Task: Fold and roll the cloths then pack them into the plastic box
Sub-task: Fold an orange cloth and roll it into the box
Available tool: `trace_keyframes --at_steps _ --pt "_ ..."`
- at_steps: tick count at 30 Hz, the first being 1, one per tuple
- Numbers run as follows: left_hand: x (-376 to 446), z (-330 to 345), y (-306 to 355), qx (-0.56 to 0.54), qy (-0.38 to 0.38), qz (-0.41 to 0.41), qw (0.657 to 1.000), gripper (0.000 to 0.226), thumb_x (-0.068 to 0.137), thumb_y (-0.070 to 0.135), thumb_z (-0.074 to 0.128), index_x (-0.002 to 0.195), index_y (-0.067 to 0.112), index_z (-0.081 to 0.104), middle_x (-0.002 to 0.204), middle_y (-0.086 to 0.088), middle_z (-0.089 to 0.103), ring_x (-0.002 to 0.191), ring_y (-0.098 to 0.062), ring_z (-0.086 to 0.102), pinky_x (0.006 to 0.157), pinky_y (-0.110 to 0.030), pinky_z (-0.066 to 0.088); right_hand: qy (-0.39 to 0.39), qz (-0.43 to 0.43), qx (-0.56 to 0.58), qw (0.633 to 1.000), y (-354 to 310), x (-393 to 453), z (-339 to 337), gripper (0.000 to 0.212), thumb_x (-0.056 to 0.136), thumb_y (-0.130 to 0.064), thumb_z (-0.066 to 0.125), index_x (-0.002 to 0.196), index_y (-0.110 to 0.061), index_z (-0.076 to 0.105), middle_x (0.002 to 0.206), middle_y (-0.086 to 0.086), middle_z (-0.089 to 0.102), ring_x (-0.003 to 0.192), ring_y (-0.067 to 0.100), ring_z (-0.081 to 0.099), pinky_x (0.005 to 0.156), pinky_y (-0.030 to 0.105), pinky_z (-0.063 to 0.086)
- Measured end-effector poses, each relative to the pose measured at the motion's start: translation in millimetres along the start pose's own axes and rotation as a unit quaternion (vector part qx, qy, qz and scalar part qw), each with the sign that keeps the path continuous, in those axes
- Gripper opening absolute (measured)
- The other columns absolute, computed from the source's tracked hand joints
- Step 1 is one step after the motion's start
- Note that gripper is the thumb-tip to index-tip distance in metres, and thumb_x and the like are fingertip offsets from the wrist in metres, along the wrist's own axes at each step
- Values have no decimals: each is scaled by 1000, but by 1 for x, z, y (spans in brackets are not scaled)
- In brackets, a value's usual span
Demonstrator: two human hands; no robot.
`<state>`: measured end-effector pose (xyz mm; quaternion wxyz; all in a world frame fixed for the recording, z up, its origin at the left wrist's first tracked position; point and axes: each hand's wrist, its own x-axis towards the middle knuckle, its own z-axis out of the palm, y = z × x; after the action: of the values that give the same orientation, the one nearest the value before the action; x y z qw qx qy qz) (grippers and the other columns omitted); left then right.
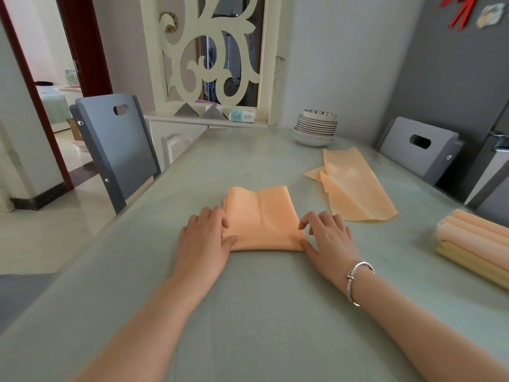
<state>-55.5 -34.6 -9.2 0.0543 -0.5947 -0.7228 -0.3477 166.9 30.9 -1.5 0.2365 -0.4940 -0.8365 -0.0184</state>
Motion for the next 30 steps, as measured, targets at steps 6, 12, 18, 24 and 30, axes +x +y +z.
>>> trace_keyframes --at_steps 6,12,18,24,30 --pt "-4 -1 4 55 15 109 992 11 85 13 64 78 22 62 86 10 58 87 -20 51 72 -29 29 5 -119 -30 992 2 -2 -1 20 86 -3 53 96 -16 64 97 0 59 87 25 54 81 31 44" --pt "-13 -13 3 51 -12 85 995 15 84 32 61 96 29 68 96 14 64 99 -16 55 78 -27 28 -45 -49 65 996 7 -11 -9 27 89 -17 53 114 -24 63 110 -7 60 105 15 51 92 21 36" --pt "-14 -15 1 -42 -4 -6 999 6 84 27 65 89 27 69 81 15 62 87 -19 57 78 -32 38 -29 52 130 990 3 -12 -9 11 87 -23 57 94 -29 62 87 -20 58 93 11 47 84 27 40" --pt "-10 -15 -7 -207 -53 -153 965 17 79 29 74 74 20 60 76 4 64 76 -17 60 63 -24 40 -38 106 261 959 5 -15 -12 7 85 -26 65 87 -19 63 75 -13 60 62 2 47 59 18 36" --pt "-9 -13 0 -91 -51 -139 985 24 83 37 67 86 22 49 80 9 62 91 -21 54 75 -34 39 -59 119 211 968 1 -11 -6 12 87 -33 58 94 -33 48 79 -14 58 90 11 47 83 31 38"
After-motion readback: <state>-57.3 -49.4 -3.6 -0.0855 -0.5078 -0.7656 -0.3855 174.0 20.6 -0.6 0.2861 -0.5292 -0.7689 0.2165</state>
